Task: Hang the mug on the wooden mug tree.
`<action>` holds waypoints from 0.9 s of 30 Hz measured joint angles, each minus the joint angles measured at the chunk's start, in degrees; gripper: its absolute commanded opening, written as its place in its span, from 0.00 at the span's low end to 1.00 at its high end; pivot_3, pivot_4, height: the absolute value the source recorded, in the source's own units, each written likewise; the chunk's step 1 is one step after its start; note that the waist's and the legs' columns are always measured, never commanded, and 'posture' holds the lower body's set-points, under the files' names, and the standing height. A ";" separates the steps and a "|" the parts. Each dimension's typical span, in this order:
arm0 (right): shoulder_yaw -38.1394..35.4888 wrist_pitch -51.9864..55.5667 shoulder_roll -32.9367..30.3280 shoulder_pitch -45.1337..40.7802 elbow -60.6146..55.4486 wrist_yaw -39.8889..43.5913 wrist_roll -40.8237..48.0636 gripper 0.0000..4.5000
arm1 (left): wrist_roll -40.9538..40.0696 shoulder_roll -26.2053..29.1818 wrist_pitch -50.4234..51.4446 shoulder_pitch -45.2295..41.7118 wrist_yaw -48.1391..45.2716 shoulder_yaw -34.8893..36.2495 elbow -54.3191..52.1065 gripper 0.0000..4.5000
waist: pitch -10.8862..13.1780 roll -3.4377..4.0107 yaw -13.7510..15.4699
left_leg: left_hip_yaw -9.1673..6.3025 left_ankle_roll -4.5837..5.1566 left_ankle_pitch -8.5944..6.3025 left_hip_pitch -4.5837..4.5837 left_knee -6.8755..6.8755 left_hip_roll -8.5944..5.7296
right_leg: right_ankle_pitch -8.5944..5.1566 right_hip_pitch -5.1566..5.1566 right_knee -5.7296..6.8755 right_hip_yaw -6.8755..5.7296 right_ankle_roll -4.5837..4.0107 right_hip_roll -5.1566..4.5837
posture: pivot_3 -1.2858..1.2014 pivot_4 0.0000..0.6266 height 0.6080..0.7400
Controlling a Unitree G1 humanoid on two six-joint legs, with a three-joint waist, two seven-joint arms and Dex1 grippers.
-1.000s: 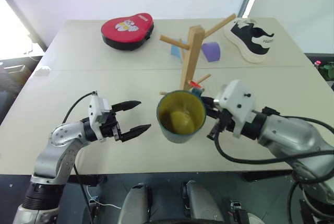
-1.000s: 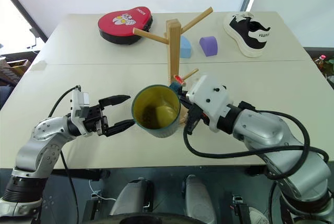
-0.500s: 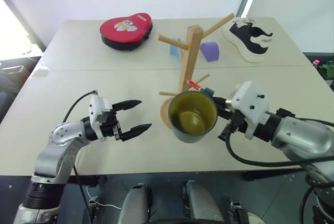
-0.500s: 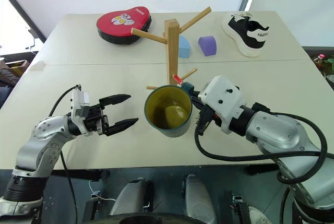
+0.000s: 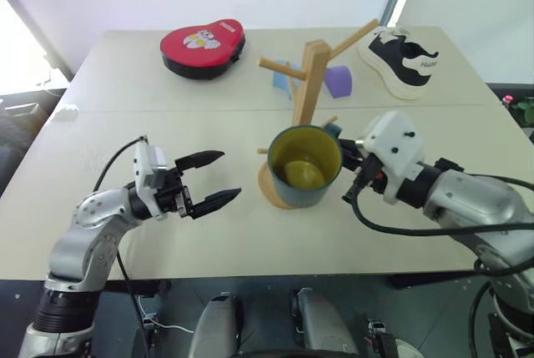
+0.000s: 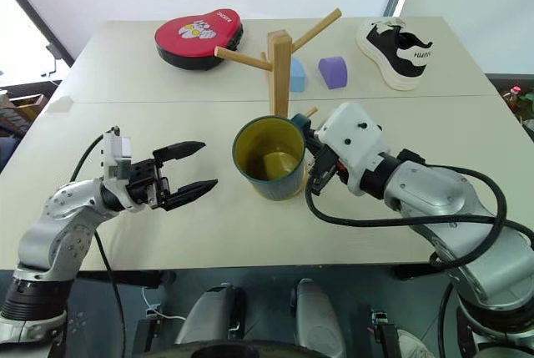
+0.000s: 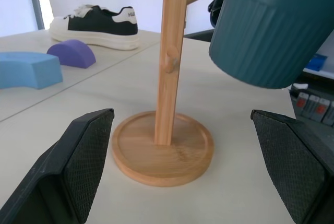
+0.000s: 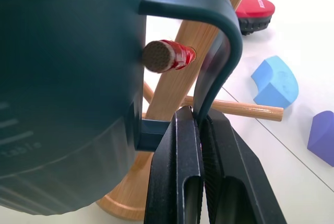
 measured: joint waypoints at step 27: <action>-19.41 -8.63 -1.96 11.48 1.09 12.60 5.31 0.78 | 0.30 -0.21 1.47 -0.47 2.23 0.43 1.56 1.00 | -0.10 -0.16 0.03 | 0.02 0.01 0.00 0.03 0.03 -0.02 | 0.08 0.02 0.07 0.03 0.14 0.11 | 0.52 0.24 0.96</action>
